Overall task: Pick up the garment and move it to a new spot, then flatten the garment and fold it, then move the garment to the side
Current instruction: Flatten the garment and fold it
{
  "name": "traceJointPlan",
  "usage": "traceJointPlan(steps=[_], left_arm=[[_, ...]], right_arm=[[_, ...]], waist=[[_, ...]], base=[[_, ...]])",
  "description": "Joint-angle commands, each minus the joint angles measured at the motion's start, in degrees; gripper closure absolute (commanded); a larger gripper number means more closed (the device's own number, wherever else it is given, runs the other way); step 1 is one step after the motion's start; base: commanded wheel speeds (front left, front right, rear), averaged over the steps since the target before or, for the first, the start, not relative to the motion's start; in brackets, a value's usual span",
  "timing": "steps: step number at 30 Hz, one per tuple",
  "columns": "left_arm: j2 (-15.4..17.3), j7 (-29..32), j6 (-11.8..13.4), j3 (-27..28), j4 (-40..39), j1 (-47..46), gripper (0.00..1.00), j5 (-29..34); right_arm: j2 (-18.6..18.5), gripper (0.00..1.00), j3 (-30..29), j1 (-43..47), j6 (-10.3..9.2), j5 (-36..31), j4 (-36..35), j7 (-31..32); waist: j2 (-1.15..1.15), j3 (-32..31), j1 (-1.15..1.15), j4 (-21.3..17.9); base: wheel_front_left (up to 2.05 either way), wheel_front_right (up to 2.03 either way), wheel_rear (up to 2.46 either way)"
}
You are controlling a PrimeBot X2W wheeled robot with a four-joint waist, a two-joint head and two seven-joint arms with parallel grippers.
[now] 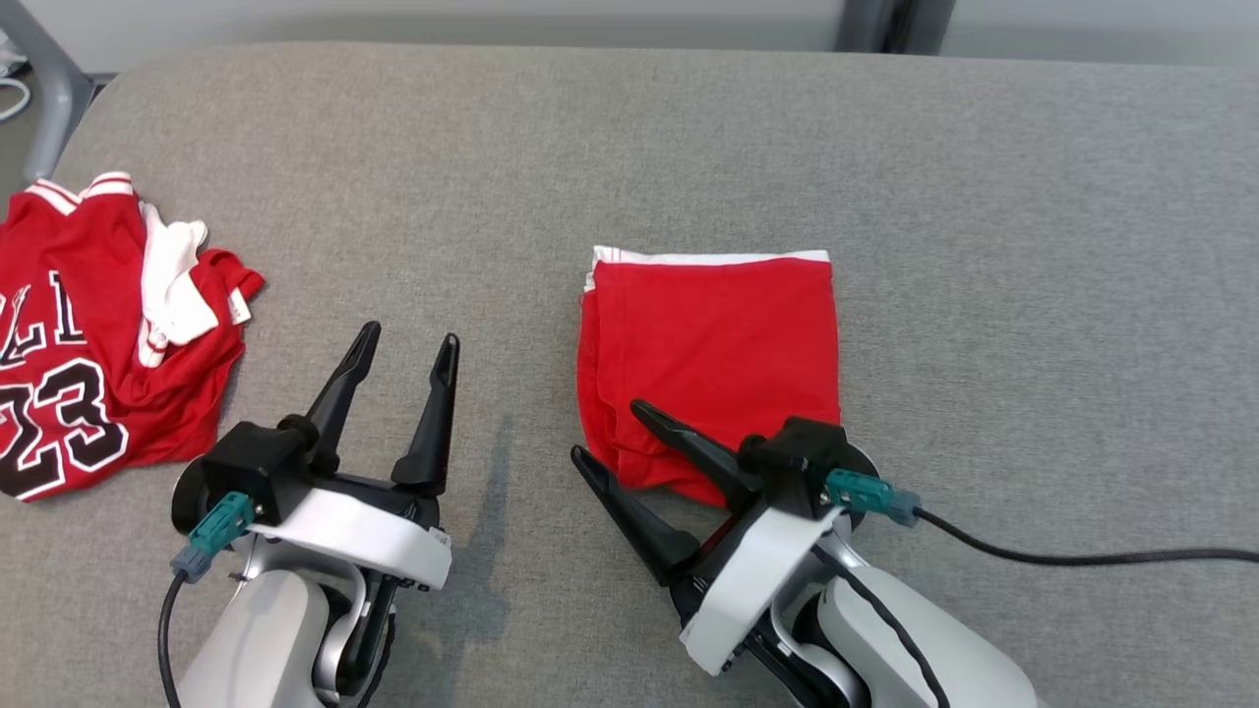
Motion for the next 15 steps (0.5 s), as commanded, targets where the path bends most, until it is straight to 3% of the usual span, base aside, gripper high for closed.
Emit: traceJointPlan(steps=[1,7,15], left_arm=[[0.4,-0.2,0.3,0.5,0.1,0.5,0.0,0.3],[1.0,-0.5,1.9,2.2,-1.8,2.1,0.0,0.6],[2.1,-0.6,3.5,4.6,-6.6,5.2,0.0,1.5]], right_arm=[[-0.3,0.0,-0.1,0.9,0.01,0.1,-0.6,-0.7],[-0.4,0.0,-6.9,4.7,0.01,-3.6,-3.4,-2.6],[-0.3,0.0,-25.3,11.0,0.01,-12.1,-8.1,-1.8]], waist=[[0.0,-0.7,0.0,-0.5],[0.0,-3.3,0.0,-2.1],[0.0,-5.8,0.0,-4.0]], base=[[0.0,0.0,0.0],[0.0,0.0,0.0],[0.0,0.0,0.0]])
